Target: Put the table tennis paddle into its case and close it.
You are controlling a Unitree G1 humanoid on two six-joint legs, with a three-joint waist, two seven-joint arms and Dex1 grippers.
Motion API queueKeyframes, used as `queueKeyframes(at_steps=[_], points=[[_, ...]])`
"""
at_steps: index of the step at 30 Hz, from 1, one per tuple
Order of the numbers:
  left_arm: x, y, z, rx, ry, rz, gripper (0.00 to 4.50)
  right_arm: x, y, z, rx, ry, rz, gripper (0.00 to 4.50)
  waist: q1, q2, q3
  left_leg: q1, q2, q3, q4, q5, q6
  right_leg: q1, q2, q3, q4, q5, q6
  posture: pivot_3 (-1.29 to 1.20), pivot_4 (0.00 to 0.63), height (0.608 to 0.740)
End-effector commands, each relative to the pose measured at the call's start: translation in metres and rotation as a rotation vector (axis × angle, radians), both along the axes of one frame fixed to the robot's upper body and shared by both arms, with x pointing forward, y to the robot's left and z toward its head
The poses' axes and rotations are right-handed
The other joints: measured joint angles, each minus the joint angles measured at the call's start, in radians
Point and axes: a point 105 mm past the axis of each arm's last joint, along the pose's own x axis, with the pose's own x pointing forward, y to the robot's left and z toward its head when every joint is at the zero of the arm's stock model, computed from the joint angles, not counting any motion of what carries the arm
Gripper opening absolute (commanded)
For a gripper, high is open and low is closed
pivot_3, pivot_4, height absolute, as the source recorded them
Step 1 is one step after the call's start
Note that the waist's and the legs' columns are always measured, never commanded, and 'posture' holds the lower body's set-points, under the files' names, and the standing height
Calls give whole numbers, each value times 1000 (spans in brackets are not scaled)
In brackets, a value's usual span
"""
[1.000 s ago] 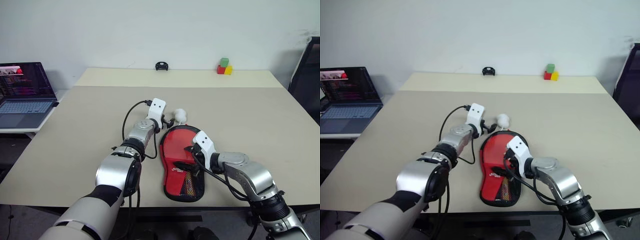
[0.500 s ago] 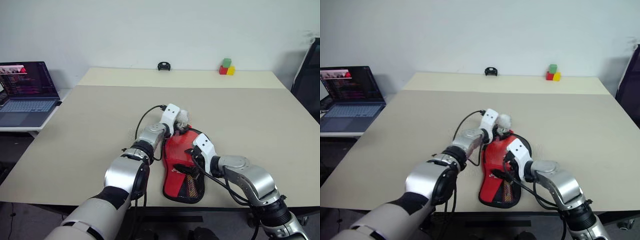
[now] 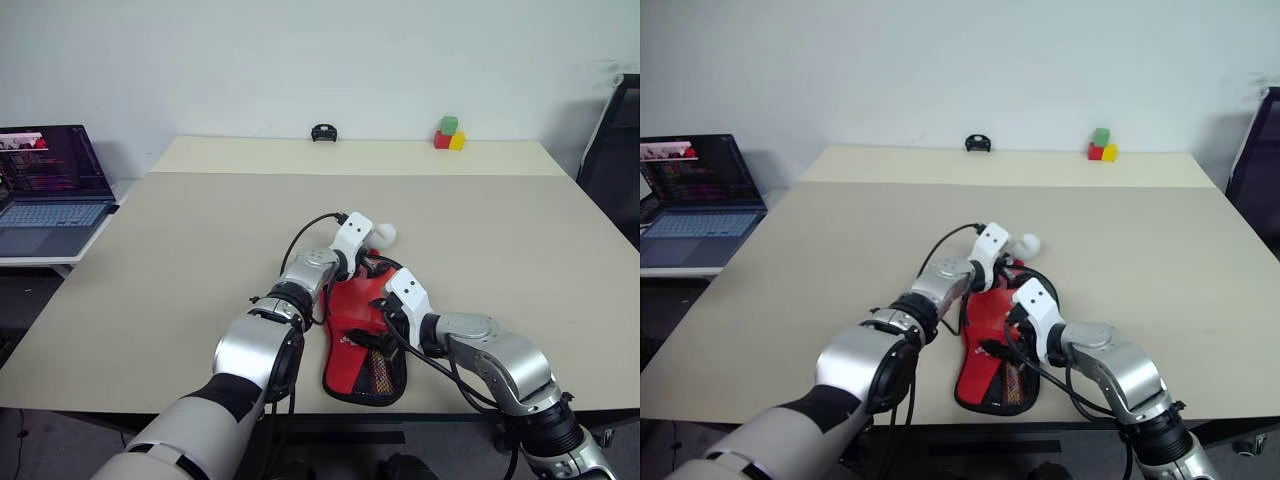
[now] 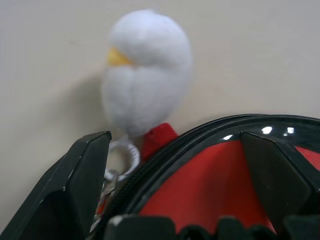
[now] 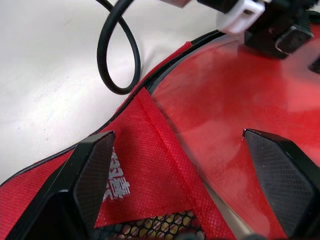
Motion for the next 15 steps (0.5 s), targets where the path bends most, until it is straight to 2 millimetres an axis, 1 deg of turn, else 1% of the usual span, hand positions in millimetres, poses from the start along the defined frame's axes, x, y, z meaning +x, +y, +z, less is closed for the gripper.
queueKeyframes(at_steps=[1,7,11,15], points=[[3,-3,19,-31,-61,-38,4500,1,3,13,28,-42,19,4485,0,0,0,0,0,0,0,0,0,0,0,0,0,0,0,0,150,740],[2,2,36,-89,-113,-101,4500,4,3,15,31,-47,22,4485,0,0,0,0,0,0,0,0,0,0,0,0,0,0,0,0,150,740],[2,21,49,-107,-164,-148,4500,6,1,17,30,-53,24,4485,-3,0,0,0,0,0,0,0,0,0,0,0,0,0,0,0,150,740],[-3,37,50,-109,-179,-199,4500,8,-3,20,28,-58,30,4485,-2,0,0,0,0,0,0,0,0,0,0,0,0,0,0,0,150,740]])
